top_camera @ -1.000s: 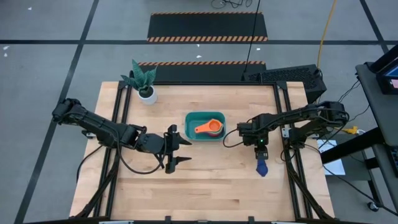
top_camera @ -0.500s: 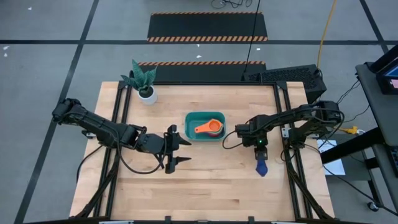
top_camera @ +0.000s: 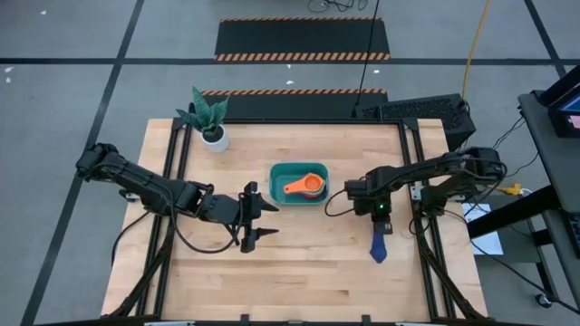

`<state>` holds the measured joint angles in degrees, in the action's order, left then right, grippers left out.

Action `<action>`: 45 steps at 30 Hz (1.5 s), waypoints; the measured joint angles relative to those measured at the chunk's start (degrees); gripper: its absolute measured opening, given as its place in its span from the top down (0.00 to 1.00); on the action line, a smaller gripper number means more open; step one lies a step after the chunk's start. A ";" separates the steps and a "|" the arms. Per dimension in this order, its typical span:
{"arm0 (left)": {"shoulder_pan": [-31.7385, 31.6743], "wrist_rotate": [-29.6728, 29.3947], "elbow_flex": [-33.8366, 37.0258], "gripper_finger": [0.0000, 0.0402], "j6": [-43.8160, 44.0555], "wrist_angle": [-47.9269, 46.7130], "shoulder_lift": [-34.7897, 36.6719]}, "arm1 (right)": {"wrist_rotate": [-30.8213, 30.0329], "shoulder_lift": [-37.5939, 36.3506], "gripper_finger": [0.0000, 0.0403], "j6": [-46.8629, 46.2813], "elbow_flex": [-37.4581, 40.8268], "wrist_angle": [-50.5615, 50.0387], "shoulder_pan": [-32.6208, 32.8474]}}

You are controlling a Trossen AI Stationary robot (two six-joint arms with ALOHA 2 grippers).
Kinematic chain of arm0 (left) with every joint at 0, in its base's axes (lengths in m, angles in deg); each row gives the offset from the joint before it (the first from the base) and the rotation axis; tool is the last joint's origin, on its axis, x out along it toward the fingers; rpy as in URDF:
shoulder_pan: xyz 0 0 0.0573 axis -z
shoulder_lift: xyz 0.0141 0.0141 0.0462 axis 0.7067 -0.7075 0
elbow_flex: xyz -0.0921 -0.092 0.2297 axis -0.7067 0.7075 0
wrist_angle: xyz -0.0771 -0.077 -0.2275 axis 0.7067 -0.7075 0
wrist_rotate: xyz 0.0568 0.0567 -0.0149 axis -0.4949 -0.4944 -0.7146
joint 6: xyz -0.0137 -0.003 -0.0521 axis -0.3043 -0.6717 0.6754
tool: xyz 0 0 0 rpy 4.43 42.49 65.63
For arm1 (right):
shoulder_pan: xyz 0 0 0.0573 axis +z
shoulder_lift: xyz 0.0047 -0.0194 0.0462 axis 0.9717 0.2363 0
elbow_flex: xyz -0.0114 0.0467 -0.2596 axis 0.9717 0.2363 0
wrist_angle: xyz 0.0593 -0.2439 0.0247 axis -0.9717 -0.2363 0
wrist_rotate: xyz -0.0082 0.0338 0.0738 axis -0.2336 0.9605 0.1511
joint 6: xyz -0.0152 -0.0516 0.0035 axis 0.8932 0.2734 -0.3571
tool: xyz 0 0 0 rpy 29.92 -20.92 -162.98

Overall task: Nest measuring cups in basket
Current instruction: Stack the dark blue measuring cup on top of the orange measuring cup inside the light blue bin

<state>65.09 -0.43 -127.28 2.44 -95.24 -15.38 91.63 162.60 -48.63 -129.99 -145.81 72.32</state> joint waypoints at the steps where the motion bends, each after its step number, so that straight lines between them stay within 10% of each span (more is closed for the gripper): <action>1: 0.00 0.00 0.00 0.30 0.00 0.00 0.00 | 0.00 -1.23 0.99 -0.35 -0.29 -0.26 0.00; 14: 0.00 0.00 0.00 0.30 -0.16 0.02 0.00 | 1.01 -19.82 1.00 -5.40 -2.08 13.19 3.24; 38: 3.83 -5.05 0.00 0.30 -20.17 14.23 0.00 | -18.38 -22.63 1.00 5.65 22.47 122.13 18.01; 45: 3.44 -6.18 0.00 0.30 -26.85 21.52 -1.11 | -25.86 -17.58 1.00 11.53 23.99 132.97 17.99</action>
<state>68.53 -6.61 -127.28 -24.41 -73.72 -16.49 65.77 145.02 -37.10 -106.00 -12.84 90.31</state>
